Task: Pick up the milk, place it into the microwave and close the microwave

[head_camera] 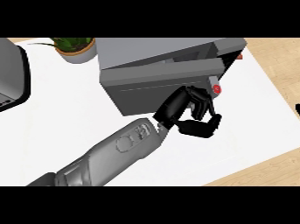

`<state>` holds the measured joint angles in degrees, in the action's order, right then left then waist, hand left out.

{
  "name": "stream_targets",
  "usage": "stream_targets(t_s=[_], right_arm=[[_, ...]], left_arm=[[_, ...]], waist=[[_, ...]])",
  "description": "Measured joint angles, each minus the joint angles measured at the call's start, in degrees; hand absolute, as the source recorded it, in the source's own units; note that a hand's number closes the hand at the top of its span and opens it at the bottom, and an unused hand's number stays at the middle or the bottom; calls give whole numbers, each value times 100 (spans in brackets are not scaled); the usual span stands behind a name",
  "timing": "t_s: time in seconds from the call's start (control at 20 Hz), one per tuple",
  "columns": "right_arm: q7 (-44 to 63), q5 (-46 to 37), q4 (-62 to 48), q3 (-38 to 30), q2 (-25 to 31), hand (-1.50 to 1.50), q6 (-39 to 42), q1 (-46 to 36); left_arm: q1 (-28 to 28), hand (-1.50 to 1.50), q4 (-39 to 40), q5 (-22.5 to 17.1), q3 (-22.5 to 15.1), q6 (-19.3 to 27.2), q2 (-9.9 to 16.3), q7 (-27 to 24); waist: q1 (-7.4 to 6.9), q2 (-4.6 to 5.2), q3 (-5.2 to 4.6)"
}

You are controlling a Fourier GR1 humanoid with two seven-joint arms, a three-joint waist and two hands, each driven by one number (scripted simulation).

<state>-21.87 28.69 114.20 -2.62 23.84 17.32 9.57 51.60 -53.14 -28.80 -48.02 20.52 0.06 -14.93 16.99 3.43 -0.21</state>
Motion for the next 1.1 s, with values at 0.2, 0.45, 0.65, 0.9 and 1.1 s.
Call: stream_targets(t_s=[0.2,0.45,0.65,0.9,1.1], right_arm=[[144,166,90,1,89,-150,58,-101],[298,334,186,-43,237,-150,129,-248],[418,462,219,-100,360,-150,178,-320],[552,610,248,-195,503,-150,208,-423],[632,701,237,-289,604,-150,208,-530]], left_arm=[[274,150,285,-262,88,135,64,7],[504,150,567,-516,169,317,153,-14],[521,150,592,-646,120,467,185,-79],[493,150,552,-802,79,683,242,-136],[484,150,512,-891,33,839,282,-197]], waist=[[154,53,7],[328,100,7],[432,102,10],[528,95,11],[577,104,14]])
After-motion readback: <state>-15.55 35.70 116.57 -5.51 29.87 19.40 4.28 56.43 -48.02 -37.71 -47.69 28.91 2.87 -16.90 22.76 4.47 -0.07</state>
